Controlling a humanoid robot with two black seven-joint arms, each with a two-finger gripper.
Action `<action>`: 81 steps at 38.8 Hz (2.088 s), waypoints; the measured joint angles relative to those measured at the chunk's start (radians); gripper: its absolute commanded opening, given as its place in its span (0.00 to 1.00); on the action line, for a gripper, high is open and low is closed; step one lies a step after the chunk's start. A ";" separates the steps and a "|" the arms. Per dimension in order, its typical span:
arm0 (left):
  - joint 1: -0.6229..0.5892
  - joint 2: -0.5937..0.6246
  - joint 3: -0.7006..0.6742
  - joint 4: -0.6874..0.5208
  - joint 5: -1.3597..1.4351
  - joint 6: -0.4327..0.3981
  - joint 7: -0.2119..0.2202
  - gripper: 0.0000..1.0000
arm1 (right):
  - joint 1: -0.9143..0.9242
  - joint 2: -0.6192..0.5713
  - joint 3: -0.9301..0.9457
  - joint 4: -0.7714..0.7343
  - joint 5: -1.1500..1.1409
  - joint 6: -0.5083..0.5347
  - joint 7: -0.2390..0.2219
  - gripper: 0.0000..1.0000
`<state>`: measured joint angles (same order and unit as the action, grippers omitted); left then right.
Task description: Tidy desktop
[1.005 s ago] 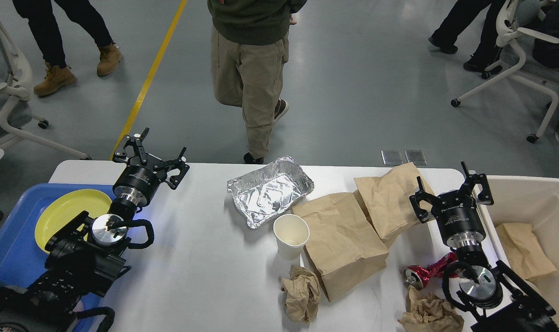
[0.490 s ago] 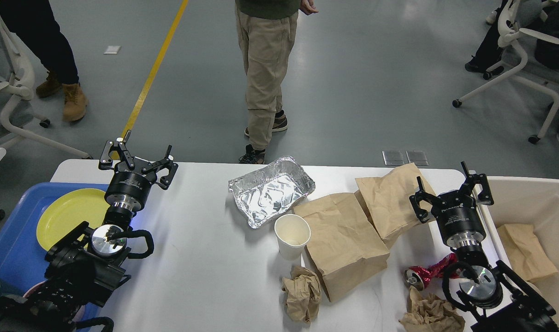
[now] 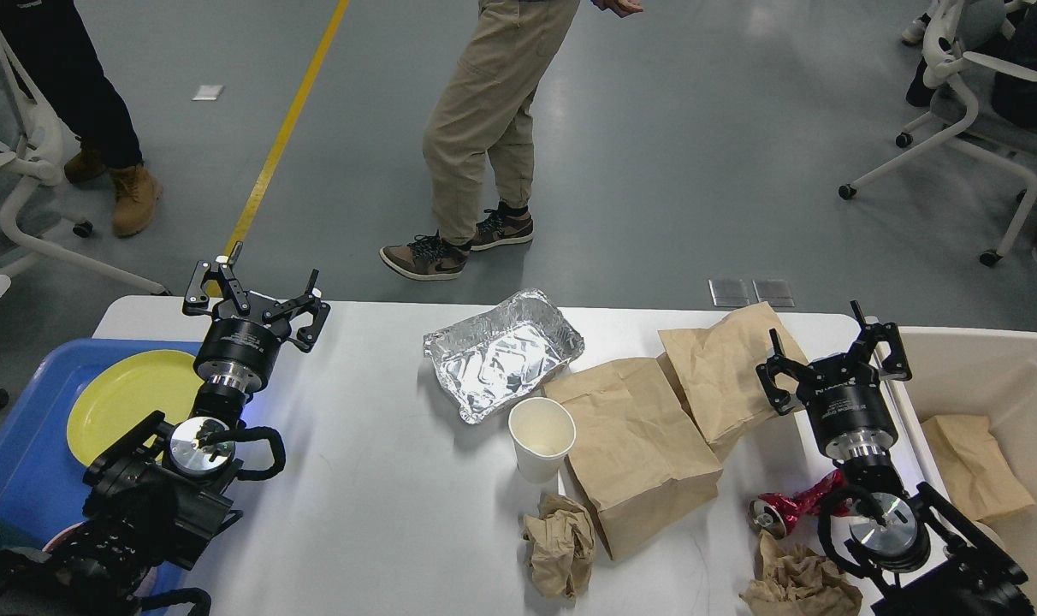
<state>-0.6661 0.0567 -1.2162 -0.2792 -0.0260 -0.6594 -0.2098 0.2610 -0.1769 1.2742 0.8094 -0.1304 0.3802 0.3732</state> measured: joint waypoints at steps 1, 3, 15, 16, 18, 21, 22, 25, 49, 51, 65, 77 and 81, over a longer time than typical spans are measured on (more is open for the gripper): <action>0.000 0.000 0.000 0.000 0.000 0.000 0.000 0.96 | 0.001 -0.001 -0.004 -0.001 0.000 -0.001 -0.001 1.00; 0.000 0.000 0.000 0.000 0.000 0.000 0.000 0.96 | 0.011 -0.002 -0.014 -0.012 0.000 -0.006 -0.003 1.00; 0.000 0.000 0.000 0.000 0.000 0.000 -0.001 0.96 | 0.160 -0.073 -0.023 -0.037 0.000 -0.011 -0.005 1.00; 0.000 0.000 0.000 0.000 0.000 0.000 -0.001 0.96 | 0.190 -0.084 -0.028 -0.038 0.000 -0.011 -0.005 1.00; 0.000 0.000 0.000 0.000 0.000 0.000 -0.001 0.96 | 0.221 -0.098 -0.040 -0.040 0.000 -0.012 -0.005 1.00; 0.000 0.000 0.000 0.000 0.000 0.000 -0.001 0.96 | 0.278 -0.135 -0.080 -0.051 0.000 -0.012 -0.005 1.00; 0.000 0.000 0.000 0.000 0.000 0.000 -0.001 0.96 | 0.297 -0.151 -0.097 -0.056 0.000 -0.012 -0.005 1.00; 0.000 0.000 0.000 0.000 0.000 0.000 -0.001 0.96 | 0.385 -0.225 -0.202 -0.103 0.000 -0.013 -0.005 1.00; -0.001 0.000 0.001 0.000 0.000 0.000 -0.001 0.96 | 1.175 -0.386 -1.809 -0.285 0.099 -0.010 -0.007 1.00; -0.001 0.000 0.001 0.000 0.000 0.000 -0.001 0.96 | 1.187 -0.392 -1.828 -0.277 0.100 -0.010 -0.007 1.00; -0.001 0.000 0.001 0.000 0.000 0.001 0.000 0.96 | 1.362 -0.403 -2.191 -0.003 0.100 0.029 -0.003 1.00; -0.001 0.000 0.001 0.000 0.000 0.001 0.000 0.96 | 1.399 -0.416 -2.182 0.056 0.098 0.228 -0.020 1.00; -0.001 0.000 0.001 0.000 0.000 0.001 0.000 0.96 | 1.431 -0.425 -2.186 0.046 0.088 0.308 -0.027 1.00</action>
<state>-0.6671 0.0567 -1.2149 -0.2796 -0.0261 -0.6587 -0.2102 1.6918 -0.6018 -0.9113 0.8551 -0.0422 0.6884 0.3459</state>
